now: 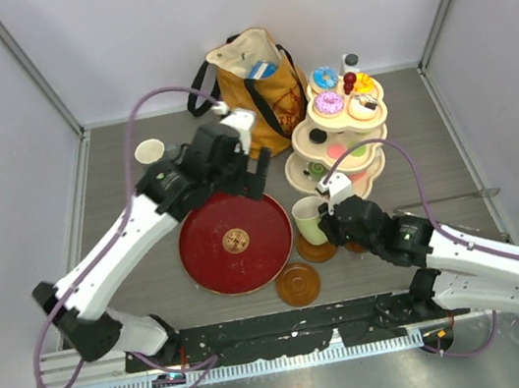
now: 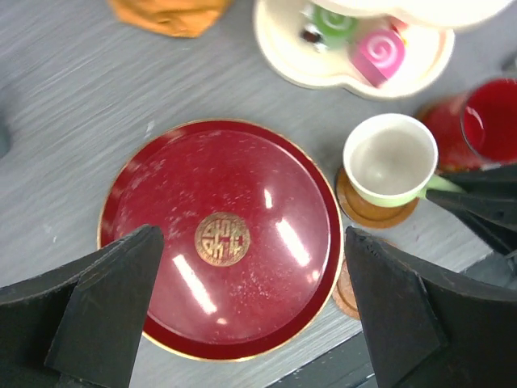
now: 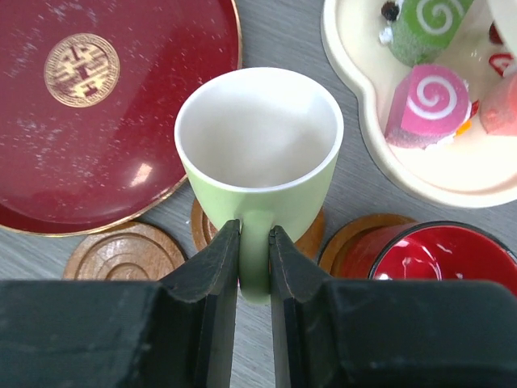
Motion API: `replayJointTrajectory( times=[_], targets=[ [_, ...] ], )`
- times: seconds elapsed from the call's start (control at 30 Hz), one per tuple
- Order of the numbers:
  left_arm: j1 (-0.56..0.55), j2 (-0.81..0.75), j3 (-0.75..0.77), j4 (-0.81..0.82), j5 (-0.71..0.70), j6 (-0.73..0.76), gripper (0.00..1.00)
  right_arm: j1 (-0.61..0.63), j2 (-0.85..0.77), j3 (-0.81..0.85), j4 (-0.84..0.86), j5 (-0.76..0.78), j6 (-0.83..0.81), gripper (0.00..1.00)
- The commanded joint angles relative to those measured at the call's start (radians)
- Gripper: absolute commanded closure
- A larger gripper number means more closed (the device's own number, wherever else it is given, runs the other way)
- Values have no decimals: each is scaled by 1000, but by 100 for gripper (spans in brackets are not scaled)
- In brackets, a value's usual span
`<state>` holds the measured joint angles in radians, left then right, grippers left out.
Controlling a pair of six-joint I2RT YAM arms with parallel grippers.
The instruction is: Serve the afternoon tea
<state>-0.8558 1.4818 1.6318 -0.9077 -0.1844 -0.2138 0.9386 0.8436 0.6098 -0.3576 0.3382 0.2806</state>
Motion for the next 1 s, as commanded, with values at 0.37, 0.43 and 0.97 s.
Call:
replayJointTrajectory(
  times=[0.37, 0.43, 0.97],
  targets=[
    [256, -465, -457, 55, -208, -599, 0, 11, -72, -176, 206, -14, 107, 78],
    [294, -474, -487, 75, -193, -633, 0, 14, -107, -185, 186, -28, 127, 70],
    [632, -86, -344, 201, 10, -738, 0, 17, -233, -122, 56, -18, 131, 9]
  ],
)
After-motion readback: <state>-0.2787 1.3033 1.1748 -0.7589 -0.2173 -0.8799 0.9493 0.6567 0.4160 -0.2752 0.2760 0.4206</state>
